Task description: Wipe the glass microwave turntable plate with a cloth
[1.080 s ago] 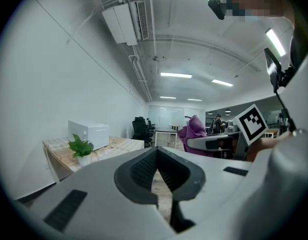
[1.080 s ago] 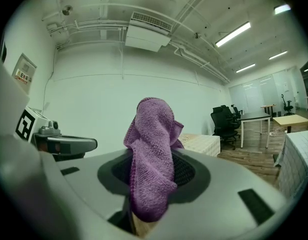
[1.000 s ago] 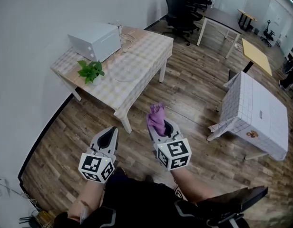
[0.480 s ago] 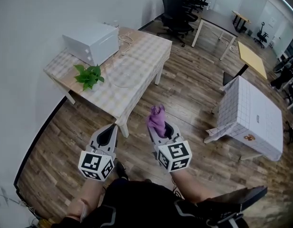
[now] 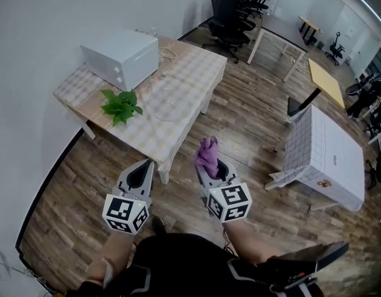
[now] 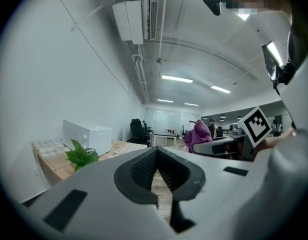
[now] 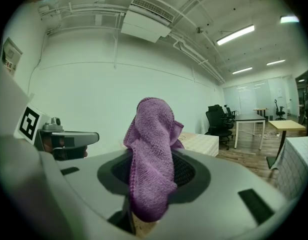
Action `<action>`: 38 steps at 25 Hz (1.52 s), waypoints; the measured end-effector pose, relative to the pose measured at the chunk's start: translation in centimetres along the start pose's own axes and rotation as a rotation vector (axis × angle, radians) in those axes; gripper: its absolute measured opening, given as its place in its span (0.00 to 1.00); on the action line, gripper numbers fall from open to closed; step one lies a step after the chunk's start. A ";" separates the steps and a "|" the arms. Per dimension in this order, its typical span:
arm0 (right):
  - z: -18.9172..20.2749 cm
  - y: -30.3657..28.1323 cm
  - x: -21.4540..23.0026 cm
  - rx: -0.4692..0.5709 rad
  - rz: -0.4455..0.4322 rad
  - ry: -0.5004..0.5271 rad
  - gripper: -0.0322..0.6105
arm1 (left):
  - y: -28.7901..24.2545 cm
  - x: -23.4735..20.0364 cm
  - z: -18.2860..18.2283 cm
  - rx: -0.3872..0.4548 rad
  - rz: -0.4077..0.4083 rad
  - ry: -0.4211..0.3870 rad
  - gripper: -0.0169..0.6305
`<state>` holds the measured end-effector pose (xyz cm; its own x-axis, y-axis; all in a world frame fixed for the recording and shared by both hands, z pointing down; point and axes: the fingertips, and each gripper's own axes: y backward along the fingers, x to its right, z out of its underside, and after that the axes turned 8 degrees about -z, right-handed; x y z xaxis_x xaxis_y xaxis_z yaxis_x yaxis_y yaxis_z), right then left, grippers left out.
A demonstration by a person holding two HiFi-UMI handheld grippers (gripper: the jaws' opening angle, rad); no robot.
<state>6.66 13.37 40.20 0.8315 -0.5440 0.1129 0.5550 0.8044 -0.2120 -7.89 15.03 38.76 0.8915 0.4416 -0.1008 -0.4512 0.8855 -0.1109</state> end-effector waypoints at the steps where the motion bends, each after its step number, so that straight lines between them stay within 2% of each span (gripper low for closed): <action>1: -0.1 -0.5 -0.1 -0.002 0.003 0.003 0.29 | -0.2 -0.5 0.0 0.002 0.005 0.001 0.03; 12: -0.5 -5.6 -1.5 -0.025 0.053 0.007 0.29 | -2.1 -5.3 0.2 -0.007 0.080 0.036 0.03; 24: -0.3 -9.7 -1.5 -0.069 0.064 0.015 0.29 | -4.4 -8.3 1.6 -0.031 0.106 0.072 0.03; 34: -1.3 -13.5 2.4 -0.036 0.054 -0.029 0.29 | -8.8 -8.7 1.3 -0.077 0.111 0.020 0.03; 38: -2.0 -14.6 4.4 -0.026 0.051 -0.038 0.29 | -11.0 -8.7 0.9 -0.092 0.108 0.022 0.03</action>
<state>2.21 -1.23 41.84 0.8593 -0.4926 0.1375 0.5114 0.8241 -0.2437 -10.59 1.58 41.76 0.8371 0.5292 -0.1385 -0.5469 0.8157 -0.1884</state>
